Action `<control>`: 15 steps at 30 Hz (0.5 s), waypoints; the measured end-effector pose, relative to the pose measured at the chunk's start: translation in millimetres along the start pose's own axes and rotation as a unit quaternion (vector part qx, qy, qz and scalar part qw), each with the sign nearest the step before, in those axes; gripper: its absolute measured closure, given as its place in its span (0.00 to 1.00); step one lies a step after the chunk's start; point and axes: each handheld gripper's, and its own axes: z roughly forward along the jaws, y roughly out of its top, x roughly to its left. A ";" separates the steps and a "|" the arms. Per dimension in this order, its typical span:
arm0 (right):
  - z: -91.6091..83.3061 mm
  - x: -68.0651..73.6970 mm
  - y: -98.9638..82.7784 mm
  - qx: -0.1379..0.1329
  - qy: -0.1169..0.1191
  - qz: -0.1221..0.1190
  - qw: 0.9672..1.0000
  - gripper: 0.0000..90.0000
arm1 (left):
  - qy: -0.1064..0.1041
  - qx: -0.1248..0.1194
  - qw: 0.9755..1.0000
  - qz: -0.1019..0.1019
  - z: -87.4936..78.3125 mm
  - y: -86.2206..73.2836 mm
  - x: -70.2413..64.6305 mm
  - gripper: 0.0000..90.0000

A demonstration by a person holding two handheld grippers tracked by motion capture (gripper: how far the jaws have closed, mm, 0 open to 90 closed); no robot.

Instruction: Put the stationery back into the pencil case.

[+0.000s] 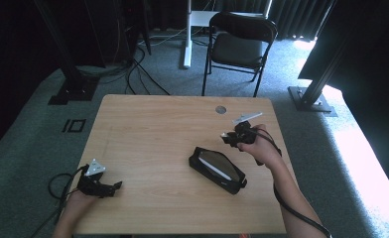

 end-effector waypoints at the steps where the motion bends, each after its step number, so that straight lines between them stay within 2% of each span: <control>1: -2.2 4.6 0.6 0.001 0.005 -0.009 1.000 0.76 | 0.000 0.000 1.000 0.000 0.0 0.0 0.0 0.02; 7: -4.9 17.5 -0.5 0.009 0.017 -0.030 0.999 0.76 | 0.000 0.000 1.000 0.000 0.0 0.0 0.0 0.02; 9: -4.4 19.5 -1.7 0.007 0.025 -0.026 0.999 0.76 | 0.000 0.000 1.000 0.000 0.0 0.0 0.0 0.02; 15: -1.3 27.1 -4.8 0.016 0.047 -0.039 0.998 0.76 | 0.000 0.000 1.000 0.000 0.0 0.0 0.0 0.02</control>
